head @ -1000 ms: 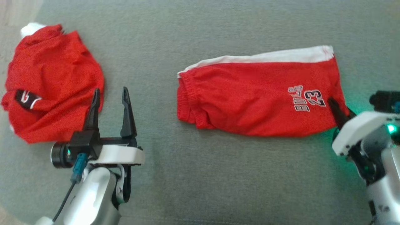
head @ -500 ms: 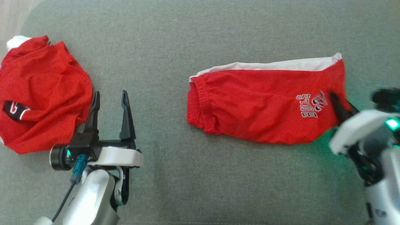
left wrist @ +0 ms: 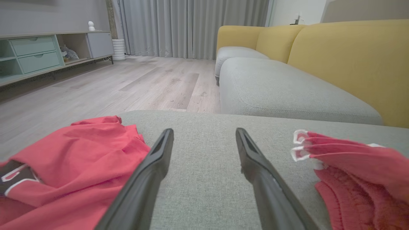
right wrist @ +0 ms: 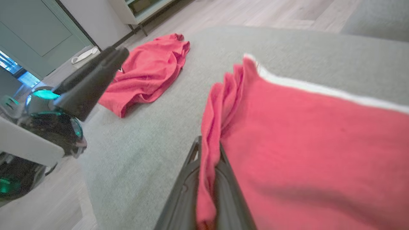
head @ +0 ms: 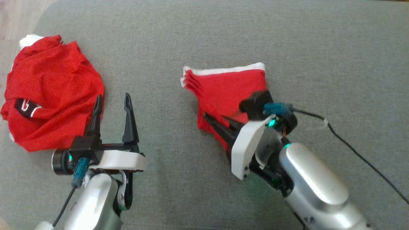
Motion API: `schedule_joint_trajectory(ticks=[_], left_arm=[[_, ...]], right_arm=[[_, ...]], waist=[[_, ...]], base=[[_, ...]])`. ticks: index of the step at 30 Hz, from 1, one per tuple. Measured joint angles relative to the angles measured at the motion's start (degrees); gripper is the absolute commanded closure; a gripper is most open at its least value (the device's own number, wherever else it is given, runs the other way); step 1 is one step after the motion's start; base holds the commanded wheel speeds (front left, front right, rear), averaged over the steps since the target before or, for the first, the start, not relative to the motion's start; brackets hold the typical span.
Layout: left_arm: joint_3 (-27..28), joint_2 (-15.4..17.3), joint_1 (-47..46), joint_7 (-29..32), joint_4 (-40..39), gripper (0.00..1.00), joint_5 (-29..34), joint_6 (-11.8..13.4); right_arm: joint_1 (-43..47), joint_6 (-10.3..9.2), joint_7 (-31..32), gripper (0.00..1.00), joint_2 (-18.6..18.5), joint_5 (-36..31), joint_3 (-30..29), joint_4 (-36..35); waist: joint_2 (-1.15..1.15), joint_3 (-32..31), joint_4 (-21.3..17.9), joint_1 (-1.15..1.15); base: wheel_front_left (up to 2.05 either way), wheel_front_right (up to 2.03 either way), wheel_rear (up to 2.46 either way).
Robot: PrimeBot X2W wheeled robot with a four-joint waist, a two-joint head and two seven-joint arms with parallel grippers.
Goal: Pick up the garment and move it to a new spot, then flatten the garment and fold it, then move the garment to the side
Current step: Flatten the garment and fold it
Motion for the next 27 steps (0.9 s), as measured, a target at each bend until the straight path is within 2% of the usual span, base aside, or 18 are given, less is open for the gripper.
schedule_joint_trajectory(ticks=[1, 2, 6, 10, 12, 16, 21, 24, 27], left_arm=[[-0.01, -0.02, 0.0, 0.0, 0.0, 0.0, 0.0, 0.0], [-0.01, -0.04, 0.0, 0.0, 0.0, 0.0, 0.0, 0.0], [0.09, -0.11, 0.01, -0.05, 0.03, 0.0, -0.52, 0.0], [0.22, -0.16, 0.01, -0.07, 0.09, 0.0, -0.75, 0.05], [0.25, -0.14, 0.01, -0.07, 0.07, 0.0, -0.74, 0.11], [0.4, 0.25, 0.03, -0.08, -0.18, 0.0, 0.34, 1.01], [0.4, 1.87, 0.26, -0.14, -1.04, 0.0, 1.31, 1.11], [0.32, 2.65, 1.36, 0.13, -1.82, 0.0, 1.75, 1.6], [0.21, 3.81, 2.96, 1.74, -2.4, 0.0, 2.21, 2.1]], right_arm=[[0.41, 0.0, -0.75, 0.11, 0.03, 0.52, 0.56, 0.96], [0.57, 0.0, -1.6, 0.0, 0.03, 0.51, 0.87, 1.99], [0.35, 0.0, -7.12, 0.0, 0.05, 1.26, 1.51, 3.02], [-0.2, 0.0, -17.19, 0.0, -0.35, 1.64, 2.58, -0.33], [-1.26, 0.0, -21.83, 0.0, -1.49, -1.31, 1.11, -1.3], [-1.32, 0.0, -26.61, 0.0, -3.56, -7.26, -10.15, -1.45], [6.0, 0.0, -27.26, 0.0, -3.74, -10.21, -24.93, -2.7], [10.7, 0.0, -26.72, 0.0, -3.58, -11.5, -30.95, -4.74], [14.42, 0.0, -25.49, 0.0, -2.97, -12.48, -34.2, -7.82]], waist=[[0.0, 0.11, 0.29, 0.0], [0.0, 0.27, 0.51, 0.0], [0.0, 1.03, 0.66, 0.0], [0.0, 1.34, 0.08, 0.0], [0.0, 1.21, -0.38, 0.0], [0.0, 0.52, -1.71, 0.0], [0.0, -0.65, -3.41, 0.0], [0.0, -1.44, -4.39, 0.0], [0.0, -2.45, -5.24, 0.0]], base=[[0.0, 0.0, 0.0], [0.0, 0.0, 0.0], [0.0, 0.0, 0.0], [0.0, 0.0, 0.0], [0.0, 0.0, 0.0], [0.0, 0.0, 0.0], [0.0, 0.0, 0.0], [0.0, 0.0, 0.0], [0.0, 0.0, 0.0]])
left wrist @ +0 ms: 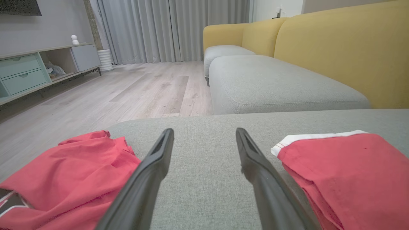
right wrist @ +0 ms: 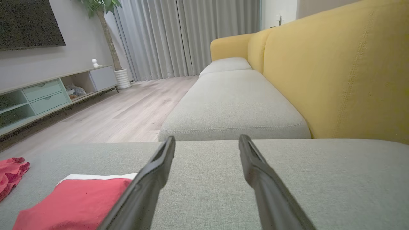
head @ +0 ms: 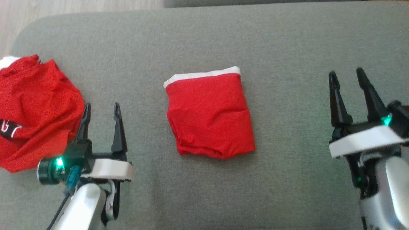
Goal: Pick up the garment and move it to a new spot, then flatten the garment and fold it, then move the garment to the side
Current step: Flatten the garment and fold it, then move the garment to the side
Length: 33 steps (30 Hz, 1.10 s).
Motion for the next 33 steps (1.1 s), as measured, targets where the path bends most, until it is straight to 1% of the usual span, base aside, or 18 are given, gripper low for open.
schedule_joint_trajectory(ticks=[3, 4, 9, 13, 16, 18, 25, 33], left_arm=[[0.0, 1.05, 1.79, 1.3, -1.4, 0.0, 0.0, 0.76], [0.0, 1.05, 1.79, 1.3, -1.4, 0.0, 0.0, 0.76], [0.0, 2.42, 5.81, 3.75, -3.57, 0.0, -0.01, 1.65], [0.0, 3.26, 9.12, 4.88, -5.05, 0.0, -0.04, 2.38], [-0.03, 3.56, 10.7, 5.93, -5.89, 0.0, -0.2, 2.58], [-0.07, 3.66, 11.62, 6.6, -6.49, 0.0, -0.62, 3.01], [-0.25, 4.15, 15.02, 7.87, -7.24, 0.0, -1.21, 3.26], [-0.59, 4.27, 15.9, 8.18, -7.67, 0.0, -2.12, 3.26]], right_arm=[[3.66, 0.0, 1.88, 0.0, 1.4, -0.67, -0.79, -3.09], [3.66, 0.0, 1.88, 0.0, 1.4, -0.67, -0.79, -3.09], [9.76, 0.0, 4.82, 0.0, 3.37, -1.93, -0.77, -7.16], [12.85, 0.0, 6.37, 0.0, 4.3, -1.97, -0.83, -9.37], [14.72, 0.0, 7.83, 0.0, 4.61, -2.03, -0.83, -10.27], [15.95, 0.0, 8.11, 0.0, 4.68, -2.27, -0.86, -10.85], [19.05, 0.0, 9.54, 0.0, 5.25, -3.02, -0.91, -12.24], [20.5, 0.0, 10.77, 0.0, 5.8, -3.49, -0.81, -13.28]], waist=[[0.0, -1.24, -0.7, 0.0], [0.0, -1.24, -0.7, 0.0], [0.0, -3.71, -1.48, -0.01], [0.0, -5.62, -1.81, -0.01], [0.0, -6.87, -1.89, -0.01], [0.0, -7.66, -1.89, -0.01], [0.0, -9.94, -1.99, -0.01], [0.0, -11.44, -1.98, 0.0]], base=[[0.0, 0.0, 0.0], [0.0, 0.0, 0.0], [0.0, 0.0, 0.0], [0.0, 0.0, 0.0], [0.0, 0.0, 0.0], [0.0, 0.0, 0.0], [0.0, 0.0, 0.0], [0.0, 0.0, 0.0]])
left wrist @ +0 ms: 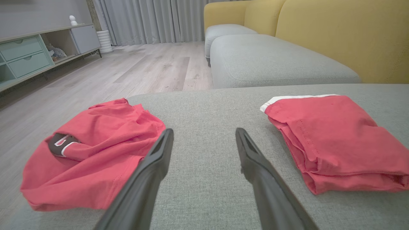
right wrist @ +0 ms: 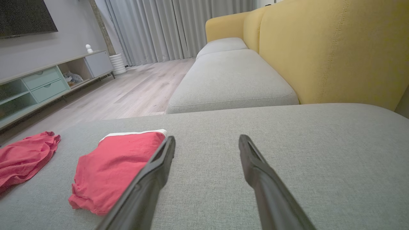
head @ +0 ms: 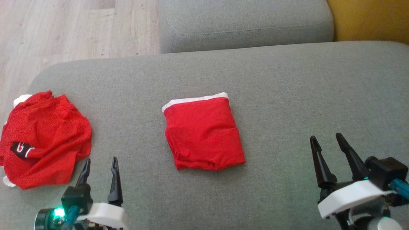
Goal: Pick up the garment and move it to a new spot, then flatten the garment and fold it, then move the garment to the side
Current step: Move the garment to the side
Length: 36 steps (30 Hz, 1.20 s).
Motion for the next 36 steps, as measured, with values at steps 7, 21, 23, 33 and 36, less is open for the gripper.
schedule_joint_trajectory(ticks=[7, 21, 23, 33, 36], left_arm=[[-0.43, 0.08, 0.02, 0.62, -0.33, 0.0, -0.11, 0.45], [-1.0, 0.16, 0.06, 0.0, 0.26, 0.0, -0.53, 0.66], [-0.99, 0.18, -0.01, -0.82, 0.2, 0.0, -0.53, 0.64], [-1.49, -0.21, -4.95, -4.47, -1.43, 0.0, 1.0, 0.33], [-2.26, -1.02, -7.66, -5.48, -1.43, 0.0, 1.65, -0.08]], right_arm=[[0.75, 0.0, 0.76, 0.0, 0.25, -0.49, 0.04, -0.59], [0.74, 0.0, 1.51, 0.0, 0.36, -0.51, -0.01, -0.59], [0.72, 0.0, 1.64, 0.0, 0.36, -0.51, -0.08, -0.57], [-3.47, 0.0, 4.69, 0.0, -0.38, 0.79, -0.03, 2.75], [-7.22, 0.0, 5.66, 0.0, -1.65, 1.99, 0.8, 5.78]], waist=[[0.0, -0.47, -0.07, 0.0], [0.0, -0.02, -0.12, 0.0], [0.0, 0.26, -0.1, 0.01], [0.0, 3.98, 2.32, 0.01], [0.0, 5.51, 4.41, 0.01]], base=[[0.0, 0.0, 0.0], [0.0, 0.0, 0.0], [0.0, 0.0, 0.0], [0.0, 0.0, 0.0], [0.0, 0.0, 0.0]])
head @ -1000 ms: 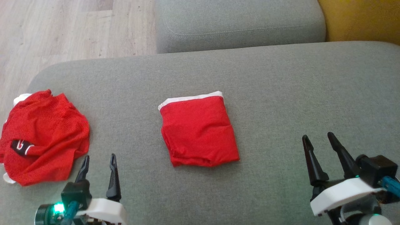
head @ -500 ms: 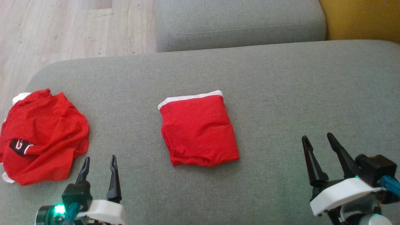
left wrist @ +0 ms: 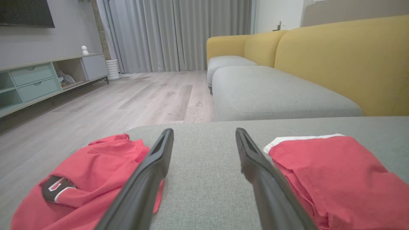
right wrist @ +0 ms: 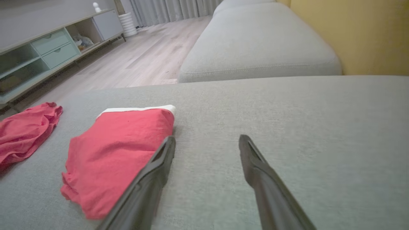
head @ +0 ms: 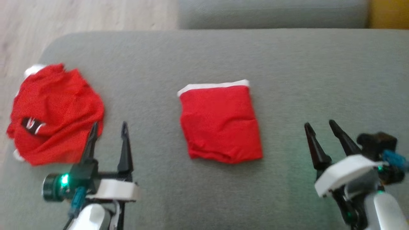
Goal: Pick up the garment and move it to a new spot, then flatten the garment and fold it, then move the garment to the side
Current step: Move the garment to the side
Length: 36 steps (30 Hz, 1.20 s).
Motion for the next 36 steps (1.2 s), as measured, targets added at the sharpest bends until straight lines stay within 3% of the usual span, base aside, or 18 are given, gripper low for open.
schedule_joint_trajectory(ticks=[9, 18, 19, 21, 22, 29, 36], left_arm=[[-1.46, -4.02, -5.78, -3.7, 2.74, 0.0, 0.47, -1.92], [-2.42, -6.81, -6.89, -4.6, 6.0, 0.0, 1.14, -3.9], [-2.38, -6.95, -6.88, -4.6, 6.13, 0.0, 1.24, -4.12], [-2.16, -7.19, -6.88, -4.75, 6.11, 0.0, 1.46, -4.35], [-1.88, -7.34, -6.88, -4.76, 6.08, 0.0, 1.46, -4.39], [-0.71, -8.59, -6.84, -4.76, 5.91, 0.0, 2.96, -5.19], [1.63, -8.86, -6.7, -4.77, 4.89, 0.0, 3.71, -5.28]], right_arm=[[-10.18, 0.0, 2.92, 0.0, -1.22, 3.8, 5.12, 11.76], [-14.68, 0.0, 7.01, 0.0, -1.68, 5.65, 2.41, 23.69], [-14.96, 0.0, 7.77, 0.19, -1.78, 5.82, 2.46, 23.95], [-15.76, 0.0, 9.69, 0.91, -2.16, 7.21, 2.92, 24.34], [-15.95, 0.0, 10.1, 1.0, -2.44, 7.68, 3.16, 24.34], [-15.46, 0.0, 10.23, 1.0, -4.01, 8.77, 4.64, 22.34], [-13.04, 0.0, 8.5, 1.0, -10.33, 8.62, 5.97, 16.63]], waist=[[0.0, 4.55, 8.16, 0.0], [0.0, 6.82, 14.51, 0.0], [0.0, 6.78, 14.81, 0.0], [0.0, 6.58, 15.12, -0.01], [0.0, 6.49, 15.17, -0.01], [0.0, 6.39, 13.74, -0.01], [0.0, 7.24, 7.67, -0.01]], base=[[0.0, 0.0, 0.0], [0.0, 0.0, 0.0], [0.0, 0.0, 0.0], [0.0, 0.0, 0.0], [0.0, 0.0, 0.0], [0.0, 0.0, 0.0], [0.0, 0.0, 0.0]])
